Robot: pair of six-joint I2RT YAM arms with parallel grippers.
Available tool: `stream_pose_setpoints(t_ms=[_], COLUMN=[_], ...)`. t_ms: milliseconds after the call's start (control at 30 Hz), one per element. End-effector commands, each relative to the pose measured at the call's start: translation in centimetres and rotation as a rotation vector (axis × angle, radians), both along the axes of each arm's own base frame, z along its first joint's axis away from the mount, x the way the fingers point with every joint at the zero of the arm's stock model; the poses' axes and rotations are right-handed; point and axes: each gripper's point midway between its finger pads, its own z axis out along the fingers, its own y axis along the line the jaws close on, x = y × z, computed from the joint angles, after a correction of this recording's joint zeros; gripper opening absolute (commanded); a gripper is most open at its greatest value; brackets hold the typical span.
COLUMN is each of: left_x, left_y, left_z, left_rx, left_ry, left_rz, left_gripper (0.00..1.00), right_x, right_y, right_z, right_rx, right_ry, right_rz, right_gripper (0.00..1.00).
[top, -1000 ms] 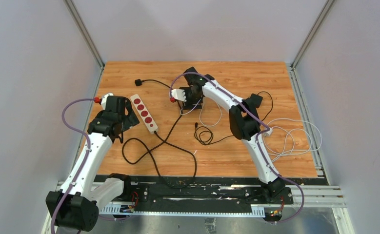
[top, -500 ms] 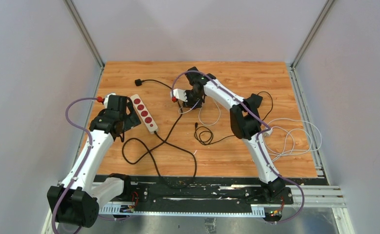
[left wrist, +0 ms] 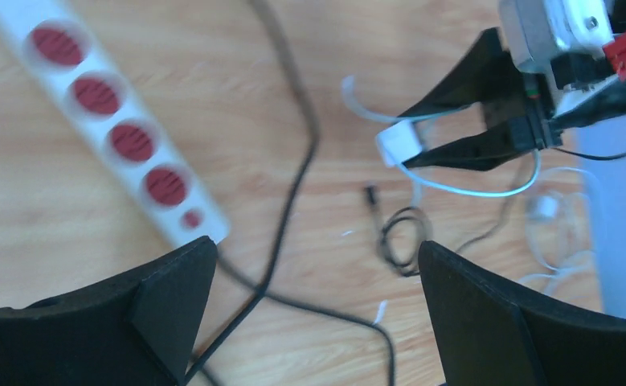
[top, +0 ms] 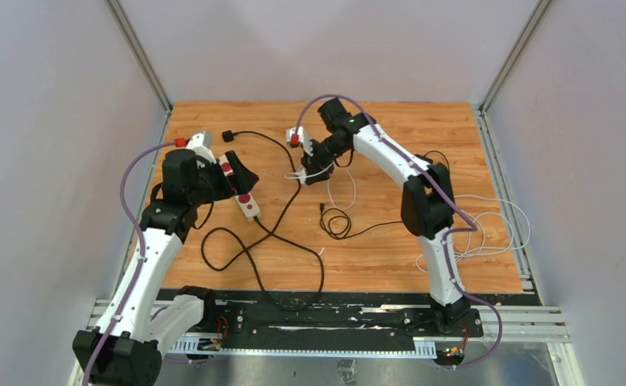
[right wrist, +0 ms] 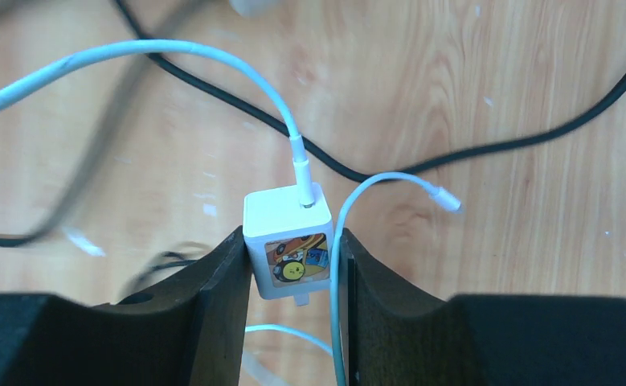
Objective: Insert the plug
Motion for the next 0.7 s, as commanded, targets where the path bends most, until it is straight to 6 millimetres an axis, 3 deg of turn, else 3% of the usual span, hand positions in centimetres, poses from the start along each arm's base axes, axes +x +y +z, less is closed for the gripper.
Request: stream_pose_setpoints(t_ms=[0, 167, 300, 433, 667], left_x=[-0.6, -1.8, -1.8, -1.9, -2.2], left_y=[-7.0, -9.8, -12.4, -14.5, -15.5], left_z=[8.1, 9.8, 9.7, 9.3, 7.5], left_rx=[-0.157, -0.135, -0.134, -0.168, -0.192], left_ry=[-0.379, -0.479, -0.442, -0.397, -0.341], left_rz=[-0.425, -0.586, -0.664, -0.726, -0.735], left_gripper=[1.0, 0.99, 0.95, 0.92, 0.82], right_x=[-5.6, -8.8, -10.6, -11.1, -11.8], right_y=[0.2, -0.7, -1.1, -1.3, -1.4], right_z=[11.2, 14.1, 15.7, 16.1, 17.0], right_rx=[0.347, 0.441, 0.488, 0.496, 0.516], right_ry=[0.265, 0.429, 0.459, 0.458, 0.486], right_rz=[-0.007, 0.017, 0.065, 0.073, 0.088], right_gripper=[0.0, 0.0, 0.0, 0.0, 0.0])
